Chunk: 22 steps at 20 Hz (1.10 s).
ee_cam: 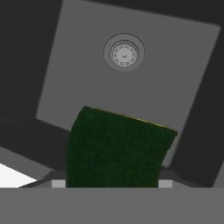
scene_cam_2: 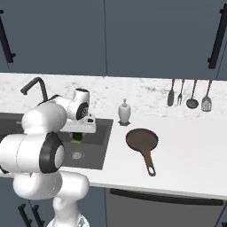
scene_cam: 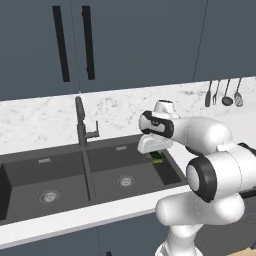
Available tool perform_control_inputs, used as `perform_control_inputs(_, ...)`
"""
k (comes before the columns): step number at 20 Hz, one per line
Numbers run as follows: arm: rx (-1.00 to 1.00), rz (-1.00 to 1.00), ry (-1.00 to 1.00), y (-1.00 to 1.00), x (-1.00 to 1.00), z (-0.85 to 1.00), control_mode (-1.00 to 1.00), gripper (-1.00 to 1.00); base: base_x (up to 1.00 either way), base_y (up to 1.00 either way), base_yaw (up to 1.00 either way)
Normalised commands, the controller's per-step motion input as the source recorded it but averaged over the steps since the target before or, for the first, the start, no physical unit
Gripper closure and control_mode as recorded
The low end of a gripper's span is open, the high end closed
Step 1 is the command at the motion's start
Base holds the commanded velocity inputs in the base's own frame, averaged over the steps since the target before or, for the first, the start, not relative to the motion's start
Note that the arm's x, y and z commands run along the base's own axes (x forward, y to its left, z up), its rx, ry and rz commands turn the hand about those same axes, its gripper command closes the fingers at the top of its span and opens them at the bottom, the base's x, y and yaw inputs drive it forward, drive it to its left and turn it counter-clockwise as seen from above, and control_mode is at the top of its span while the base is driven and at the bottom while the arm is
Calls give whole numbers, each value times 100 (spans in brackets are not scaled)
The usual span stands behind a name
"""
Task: Pick the pan and sponge and place them into the sink. Then turn on the water.
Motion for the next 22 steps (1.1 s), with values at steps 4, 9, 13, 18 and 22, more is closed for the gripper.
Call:
perform_control_inputs(4,0,0,0,0,4,-70,-100,100,0,0,0)
perform_control_inputs(9,0,0,0,2,9,-63,-100,100,0,0,0)
perform_control_inputs(13,-1,0,-4,0,9,-15,-100,100,0,0,0)
perform_control_inputs(18,-3,0,-1,2,7,-6,-100,100,0,0,0)
perform_control_inputs(22,-1,0,0,2,2,-6,-100,100,0,0,0)
